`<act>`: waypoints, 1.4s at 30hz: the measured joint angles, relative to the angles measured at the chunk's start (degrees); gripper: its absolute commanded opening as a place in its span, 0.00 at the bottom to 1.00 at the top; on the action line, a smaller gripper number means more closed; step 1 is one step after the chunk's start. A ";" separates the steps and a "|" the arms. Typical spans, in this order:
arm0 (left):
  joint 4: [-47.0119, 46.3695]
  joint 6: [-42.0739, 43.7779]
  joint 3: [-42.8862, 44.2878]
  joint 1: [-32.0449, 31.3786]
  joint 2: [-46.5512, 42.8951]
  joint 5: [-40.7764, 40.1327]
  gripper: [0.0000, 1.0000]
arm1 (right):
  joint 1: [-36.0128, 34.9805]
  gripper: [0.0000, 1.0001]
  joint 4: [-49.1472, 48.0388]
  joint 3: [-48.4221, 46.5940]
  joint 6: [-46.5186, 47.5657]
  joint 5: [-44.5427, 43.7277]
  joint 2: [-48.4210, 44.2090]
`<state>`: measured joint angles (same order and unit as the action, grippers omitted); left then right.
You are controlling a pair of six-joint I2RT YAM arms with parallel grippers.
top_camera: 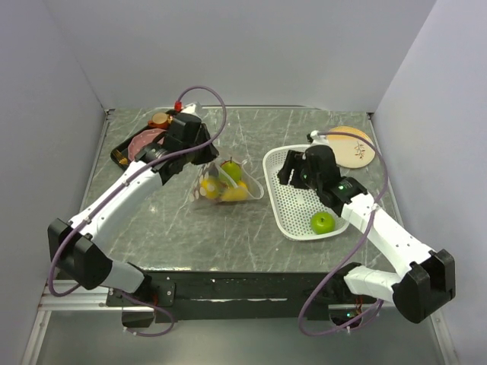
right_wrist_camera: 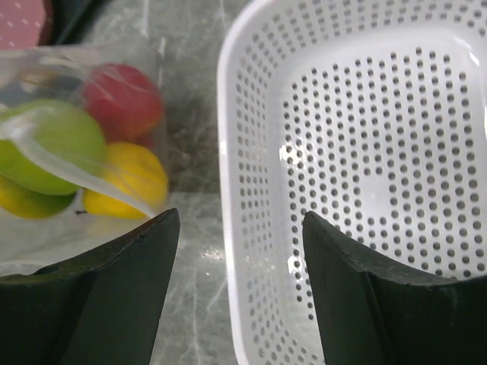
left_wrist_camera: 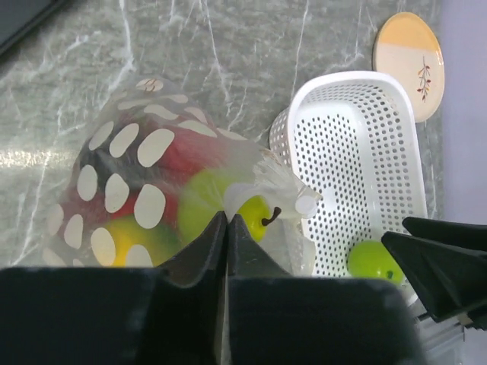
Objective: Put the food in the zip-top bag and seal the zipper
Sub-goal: Pick up the fake fruit from the bin.
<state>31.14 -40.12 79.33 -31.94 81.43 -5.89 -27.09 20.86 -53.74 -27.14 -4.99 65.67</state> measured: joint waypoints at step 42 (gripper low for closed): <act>0.39 1.57 2.05 -1.16 6.60 10.73 0.01 | 7.87 1.00 17.46 12.22 -12.96 -14.60 4.83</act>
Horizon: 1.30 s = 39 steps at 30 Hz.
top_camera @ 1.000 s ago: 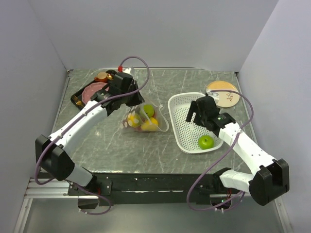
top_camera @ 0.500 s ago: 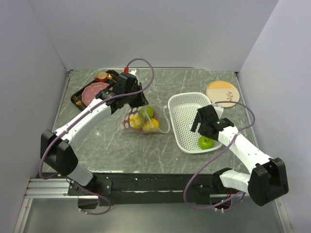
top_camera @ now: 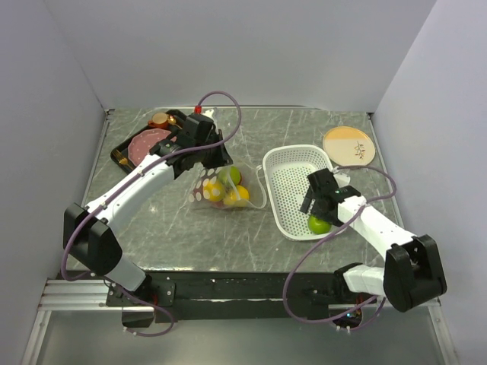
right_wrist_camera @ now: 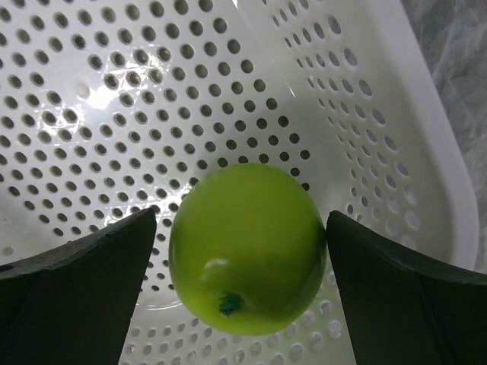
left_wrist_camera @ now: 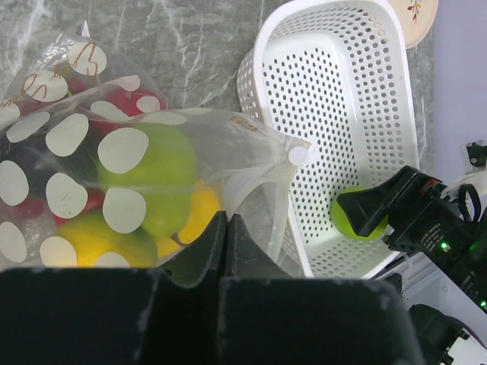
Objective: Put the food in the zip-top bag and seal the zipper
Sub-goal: Pick up the fake fruit from the bin.
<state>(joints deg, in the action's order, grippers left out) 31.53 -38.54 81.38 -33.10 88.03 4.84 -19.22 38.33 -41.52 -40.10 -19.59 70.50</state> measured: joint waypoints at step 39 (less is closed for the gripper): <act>-0.02 0.22 -0.04 0.00 0.00 0.11 0.01 | 0.09 0.56 -6.60 -2.23 5.11 7.28 -6.29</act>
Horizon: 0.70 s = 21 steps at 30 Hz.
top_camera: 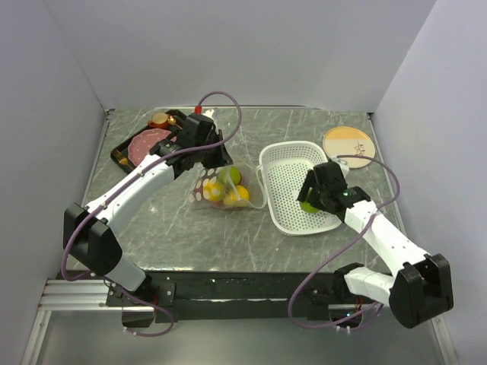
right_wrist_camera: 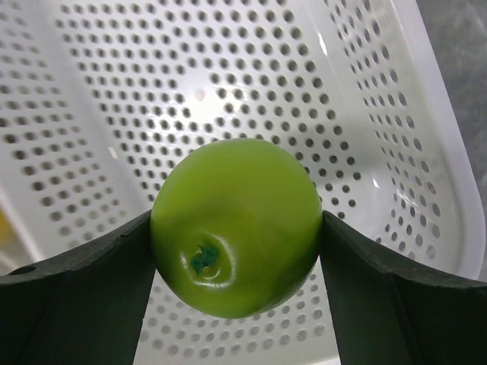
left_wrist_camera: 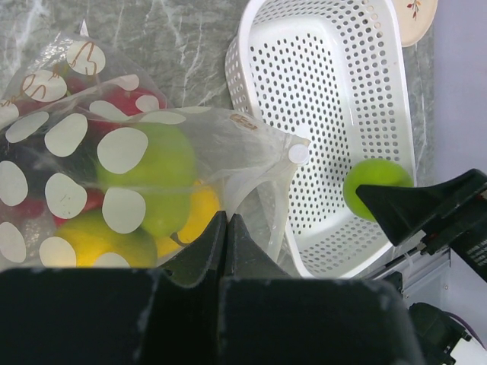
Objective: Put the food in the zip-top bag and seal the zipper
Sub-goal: Pick up the fake fruit from the bin, then place the fake fruit in the zipper food storage bag.
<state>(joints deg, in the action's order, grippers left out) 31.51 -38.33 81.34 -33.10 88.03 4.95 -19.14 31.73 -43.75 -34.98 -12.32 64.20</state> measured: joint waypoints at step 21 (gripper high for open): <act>0.07 0.02 0.00 0.00 0.02 0.33 0.01 | -8.33 0.56 -12.15 -9.77 0.96 18.47 2.84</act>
<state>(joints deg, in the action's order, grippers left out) 31.57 -38.30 81.34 -33.10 88.05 5.28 -27.46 19.57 -53.52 -34.02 6.15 67.05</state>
